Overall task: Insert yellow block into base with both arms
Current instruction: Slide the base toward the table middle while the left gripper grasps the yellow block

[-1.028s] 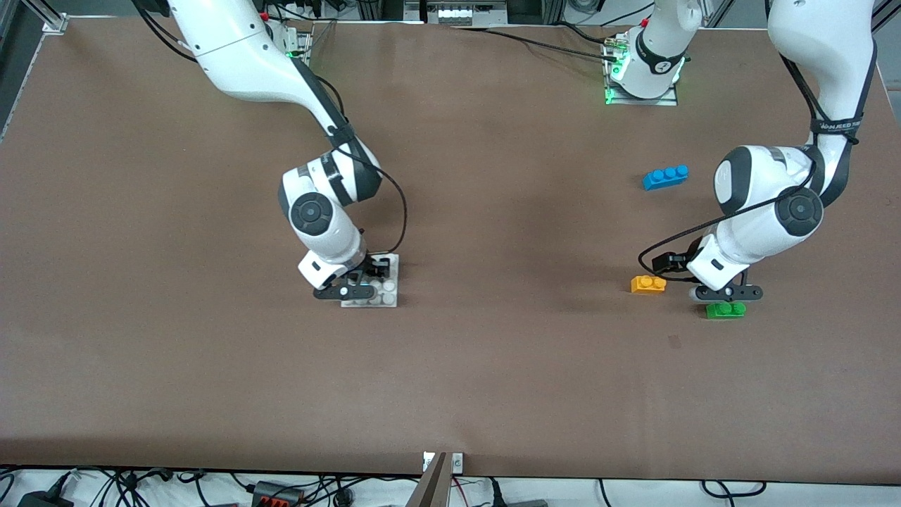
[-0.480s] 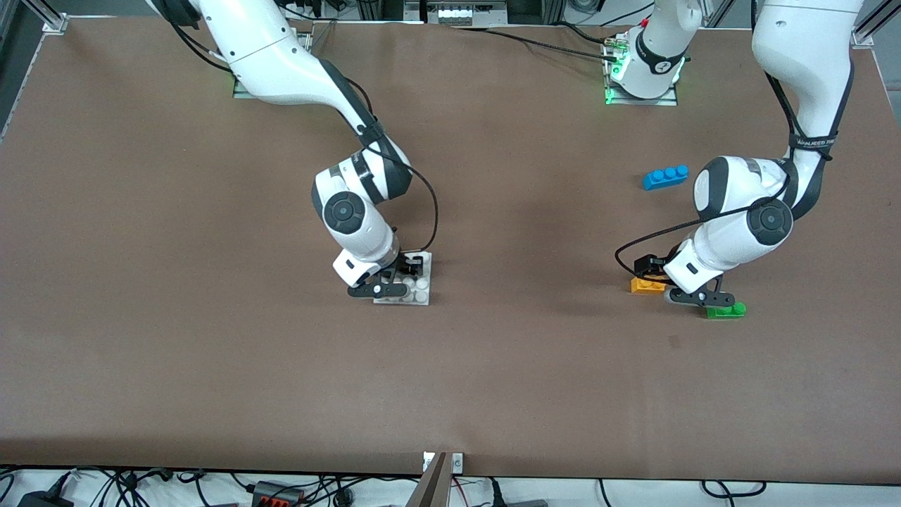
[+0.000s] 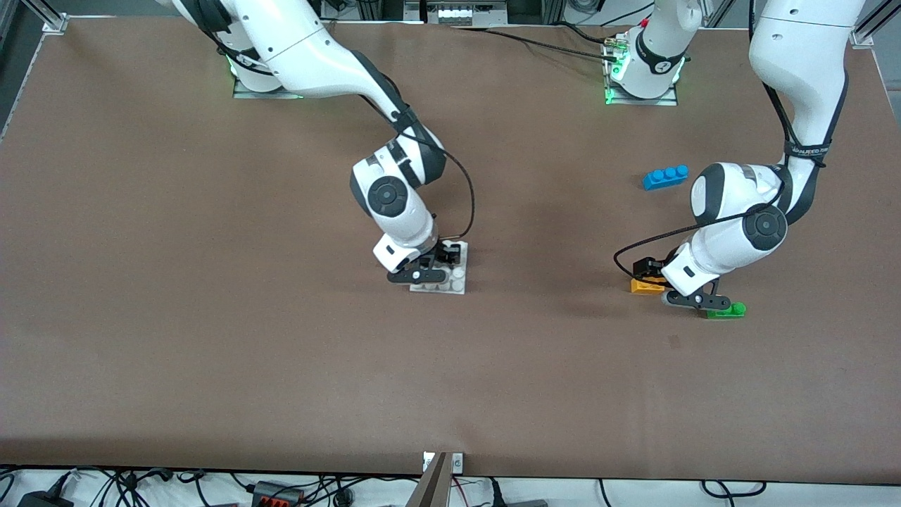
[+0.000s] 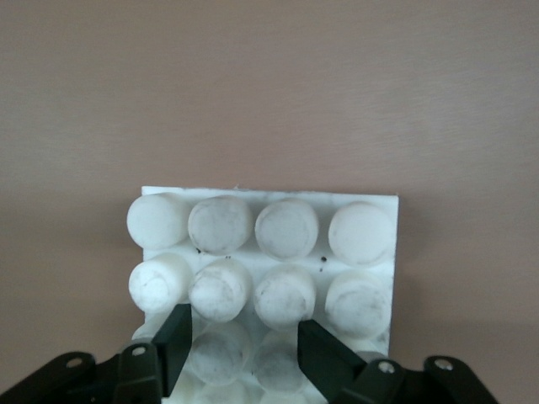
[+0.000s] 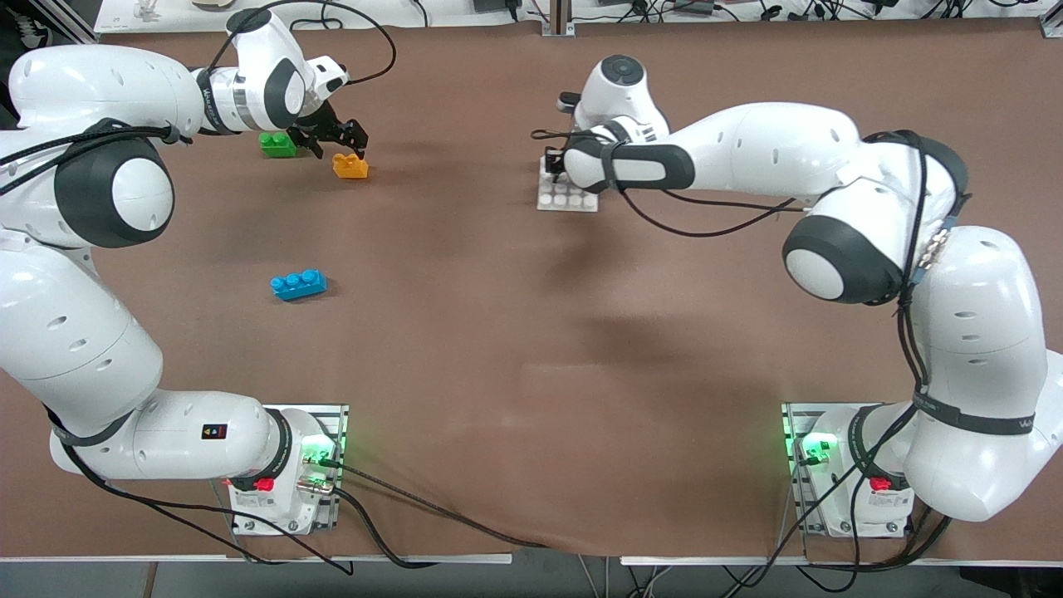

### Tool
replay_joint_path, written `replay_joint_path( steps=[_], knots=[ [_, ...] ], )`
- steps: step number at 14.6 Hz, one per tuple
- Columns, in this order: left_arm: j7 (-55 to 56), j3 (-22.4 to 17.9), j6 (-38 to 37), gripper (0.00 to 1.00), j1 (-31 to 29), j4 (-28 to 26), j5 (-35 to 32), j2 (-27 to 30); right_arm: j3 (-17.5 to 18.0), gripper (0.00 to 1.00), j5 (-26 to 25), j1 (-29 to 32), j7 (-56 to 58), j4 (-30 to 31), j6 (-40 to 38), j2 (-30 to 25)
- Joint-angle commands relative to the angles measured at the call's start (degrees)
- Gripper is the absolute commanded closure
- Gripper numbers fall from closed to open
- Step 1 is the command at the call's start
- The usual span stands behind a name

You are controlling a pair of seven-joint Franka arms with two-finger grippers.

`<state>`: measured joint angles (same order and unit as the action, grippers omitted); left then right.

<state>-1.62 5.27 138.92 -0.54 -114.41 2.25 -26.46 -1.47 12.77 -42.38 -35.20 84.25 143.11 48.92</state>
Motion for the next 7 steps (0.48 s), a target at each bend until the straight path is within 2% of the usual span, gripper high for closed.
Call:
replay_joint_path(
  steps=[1, 2, 7],
  knots=[
    [-1.9, 0.1, 0.7, 0.0, -0.2, 0.9, 0.7, -1.3, 1.1, 0.39, 1.6, -0.9, -1.8, -4.2, 0.2, 2.3],
    [-1.9, 0.1, 0.7, 0.0, -0.1, 1.0, 0.7, -1.5, 2.0, 0.39, 1.3, -0.9, -1.7, -4.2, 0.2, 2.3],
    [-1.9, 0.1, 2.4, 0.0, -0.2, 0.9, 0.7, -2.4, 1.8, 0.33, -0.6, -0.9, 0.0, -4.2, -1.0, 0.5]
  ],
)
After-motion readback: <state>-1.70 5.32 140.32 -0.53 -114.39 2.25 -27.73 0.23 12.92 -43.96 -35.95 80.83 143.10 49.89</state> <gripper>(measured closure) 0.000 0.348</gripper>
